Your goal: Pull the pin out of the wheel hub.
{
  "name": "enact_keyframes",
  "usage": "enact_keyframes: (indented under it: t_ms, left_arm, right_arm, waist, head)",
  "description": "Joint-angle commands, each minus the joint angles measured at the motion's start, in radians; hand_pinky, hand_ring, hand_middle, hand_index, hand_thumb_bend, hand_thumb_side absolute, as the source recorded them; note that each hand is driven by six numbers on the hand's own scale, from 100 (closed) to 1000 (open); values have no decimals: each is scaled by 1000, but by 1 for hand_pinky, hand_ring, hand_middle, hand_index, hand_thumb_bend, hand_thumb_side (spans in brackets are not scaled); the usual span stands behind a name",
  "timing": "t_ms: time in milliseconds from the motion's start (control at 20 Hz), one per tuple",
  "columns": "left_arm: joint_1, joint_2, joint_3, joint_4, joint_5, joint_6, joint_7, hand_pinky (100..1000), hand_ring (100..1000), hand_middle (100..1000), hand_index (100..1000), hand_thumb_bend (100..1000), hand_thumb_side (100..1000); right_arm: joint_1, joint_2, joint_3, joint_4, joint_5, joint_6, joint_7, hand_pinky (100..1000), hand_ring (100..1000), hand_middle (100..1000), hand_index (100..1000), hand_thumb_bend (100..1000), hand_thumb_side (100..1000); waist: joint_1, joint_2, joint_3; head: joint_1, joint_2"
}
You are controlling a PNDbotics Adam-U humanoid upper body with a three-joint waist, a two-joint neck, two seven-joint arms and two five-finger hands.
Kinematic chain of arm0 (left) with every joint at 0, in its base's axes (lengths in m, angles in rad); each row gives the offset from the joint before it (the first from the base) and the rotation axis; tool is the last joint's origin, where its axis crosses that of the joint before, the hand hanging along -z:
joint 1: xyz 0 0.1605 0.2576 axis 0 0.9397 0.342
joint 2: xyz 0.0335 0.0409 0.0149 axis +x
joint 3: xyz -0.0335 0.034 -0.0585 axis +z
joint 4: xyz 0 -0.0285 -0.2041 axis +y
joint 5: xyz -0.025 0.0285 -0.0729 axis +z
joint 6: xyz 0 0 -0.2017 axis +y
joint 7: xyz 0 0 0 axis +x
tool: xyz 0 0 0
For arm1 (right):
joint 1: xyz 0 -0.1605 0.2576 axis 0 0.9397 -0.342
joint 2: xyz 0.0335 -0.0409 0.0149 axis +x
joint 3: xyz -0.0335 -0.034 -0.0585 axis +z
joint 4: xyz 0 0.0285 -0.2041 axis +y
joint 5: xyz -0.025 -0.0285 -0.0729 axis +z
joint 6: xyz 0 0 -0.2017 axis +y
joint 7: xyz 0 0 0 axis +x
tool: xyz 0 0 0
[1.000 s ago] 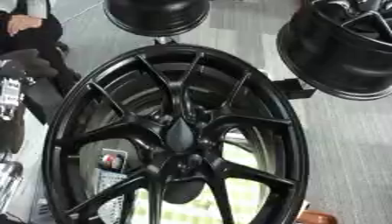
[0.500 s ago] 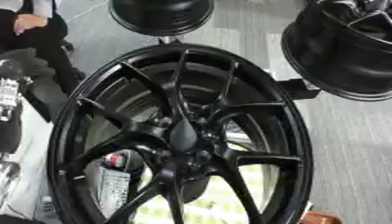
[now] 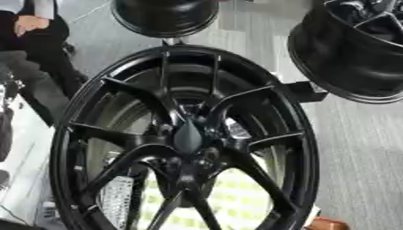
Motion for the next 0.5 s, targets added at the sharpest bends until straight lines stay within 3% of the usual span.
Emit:
enact_keyframes:
  t_ms: [50,150,400,500]
  left_arm:
    - [-8,12,2,-19,6,-2,-7,760,622,593,748,100,676]
    - [-8,12,2,-19,6,-2,-8,759,622,593,747,100,676]
    - [-9,12,2,-19,6,-1,-9,758,622,592,747,100,676]
    - [-9,12,2,-19,6,-2,-10,758,622,592,746,100,677]
  right_arm:
    - [3,-16,-21,-18,19,-5,-17,914,935,817,826,252,100]
    - [4,-16,-20,-18,22,-4,-22,917,939,821,825,286,100]
    - [2,-14,-19,-18,23,5,-36,913,931,812,828,250,100]
    - [0,-13,-20,-18,15,7,-47,906,914,794,831,100,100]
  waist:
    - [5,-17,1]
    - [5,-17,1]
    - [5,-16,0]
    - [4,-17,1]
  head:
    - [-5,0]
    - [-6,0]
    - [-7,-1]
    - [-7,-1]
